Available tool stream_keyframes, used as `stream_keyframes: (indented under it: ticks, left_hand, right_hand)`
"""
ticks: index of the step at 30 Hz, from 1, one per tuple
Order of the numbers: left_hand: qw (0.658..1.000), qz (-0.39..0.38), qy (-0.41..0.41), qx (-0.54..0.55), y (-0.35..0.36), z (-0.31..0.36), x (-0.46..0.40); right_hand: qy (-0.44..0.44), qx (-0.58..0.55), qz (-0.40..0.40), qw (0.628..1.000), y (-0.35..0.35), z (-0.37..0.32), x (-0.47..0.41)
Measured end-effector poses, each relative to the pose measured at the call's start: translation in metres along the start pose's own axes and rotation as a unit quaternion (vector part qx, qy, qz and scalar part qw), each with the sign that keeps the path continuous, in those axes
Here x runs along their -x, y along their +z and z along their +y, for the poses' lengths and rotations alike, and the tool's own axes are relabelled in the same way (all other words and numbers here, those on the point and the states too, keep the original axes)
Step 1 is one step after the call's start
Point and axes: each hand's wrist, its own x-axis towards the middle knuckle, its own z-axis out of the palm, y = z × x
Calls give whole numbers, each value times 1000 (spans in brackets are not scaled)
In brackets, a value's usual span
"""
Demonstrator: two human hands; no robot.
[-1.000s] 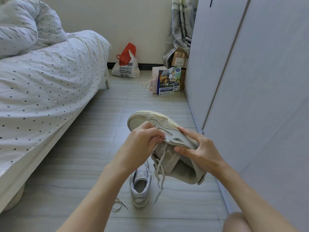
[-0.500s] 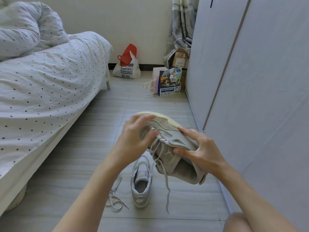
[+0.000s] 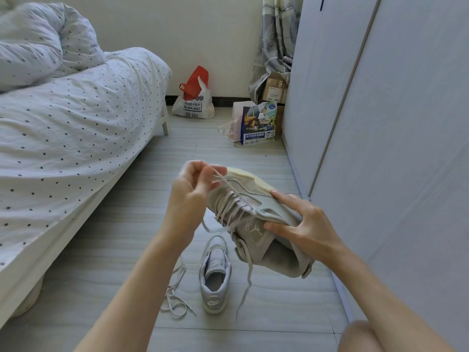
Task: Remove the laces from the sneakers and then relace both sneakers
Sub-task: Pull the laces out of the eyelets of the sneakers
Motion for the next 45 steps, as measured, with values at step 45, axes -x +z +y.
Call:
stream_keyframes:
  ticks: [45]
  left_hand:
    - [964,-19,-90,-251,13,-26,5]
  right_hand:
    - [23,-207,143,967,3,4,-3]
